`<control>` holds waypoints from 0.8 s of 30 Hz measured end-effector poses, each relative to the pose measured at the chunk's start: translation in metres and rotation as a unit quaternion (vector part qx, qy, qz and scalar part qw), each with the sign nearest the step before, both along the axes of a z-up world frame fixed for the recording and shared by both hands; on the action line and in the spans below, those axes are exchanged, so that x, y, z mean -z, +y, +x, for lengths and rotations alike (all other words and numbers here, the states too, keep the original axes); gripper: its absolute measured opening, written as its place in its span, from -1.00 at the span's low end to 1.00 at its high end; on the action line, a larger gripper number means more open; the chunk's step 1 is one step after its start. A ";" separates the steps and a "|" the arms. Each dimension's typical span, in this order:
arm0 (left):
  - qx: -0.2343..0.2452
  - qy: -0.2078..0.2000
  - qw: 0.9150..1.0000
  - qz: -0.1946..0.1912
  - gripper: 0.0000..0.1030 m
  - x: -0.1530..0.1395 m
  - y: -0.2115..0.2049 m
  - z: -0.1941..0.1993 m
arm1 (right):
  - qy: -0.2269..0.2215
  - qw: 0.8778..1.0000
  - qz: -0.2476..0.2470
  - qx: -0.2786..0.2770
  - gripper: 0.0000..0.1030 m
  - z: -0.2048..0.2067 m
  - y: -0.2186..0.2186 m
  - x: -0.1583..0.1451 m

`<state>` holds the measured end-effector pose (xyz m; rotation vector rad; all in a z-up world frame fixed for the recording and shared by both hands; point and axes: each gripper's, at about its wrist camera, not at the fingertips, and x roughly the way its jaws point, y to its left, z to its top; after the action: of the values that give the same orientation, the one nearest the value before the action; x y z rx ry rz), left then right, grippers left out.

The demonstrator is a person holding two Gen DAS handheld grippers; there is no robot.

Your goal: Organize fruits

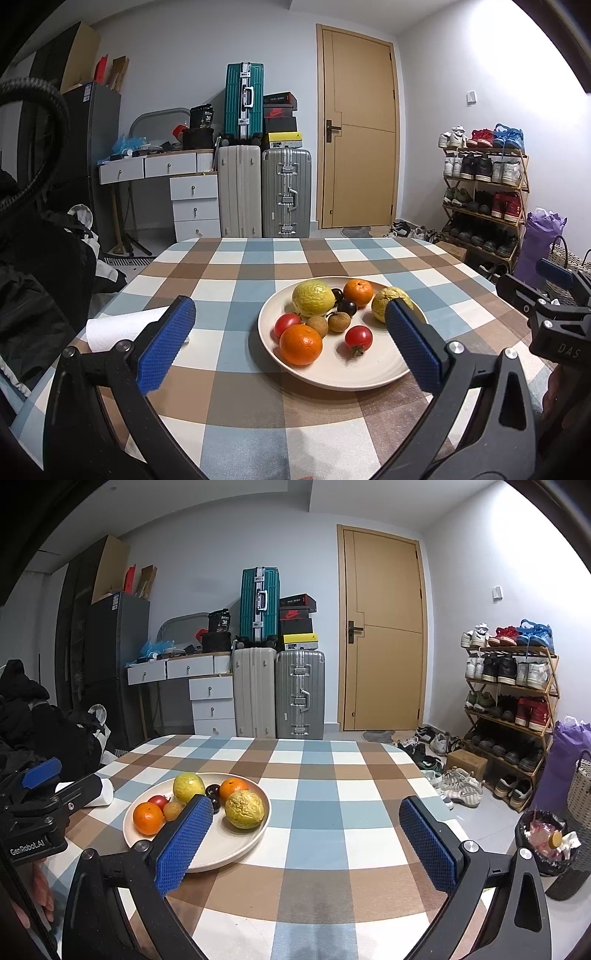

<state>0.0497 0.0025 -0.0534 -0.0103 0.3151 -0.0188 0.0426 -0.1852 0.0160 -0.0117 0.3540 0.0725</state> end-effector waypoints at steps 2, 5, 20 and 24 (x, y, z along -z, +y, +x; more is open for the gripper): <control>0.000 0.000 1.000 0.000 0.99 0.000 0.000 0.000 | 0.000 1.000 -0.001 0.000 1.00 0.000 0.000 0.000; -0.001 0.000 1.000 -0.001 0.99 0.001 0.000 0.001 | 0.000 1.000 0.000 0.000 1.00 0.000 0.000 0.000; -0.001 0.000 1.000 0.000 0.99 0.001 0.000 0.000 | 0.001 1.000 -0.001 -0.003 1.00 0.001 0.001 0.000; -0.001 0.000 1.000 0.000 0.99 0.000 0.000 0.000 | 0.001 1.000 -0.001 -0.002 1.00 0.001 0.001 0.000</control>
<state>0.0492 0.0027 -0.0535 -0.0109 0.3150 -0.0168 0.0433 -0.1837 0.0162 -0.0135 0.3554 0.0769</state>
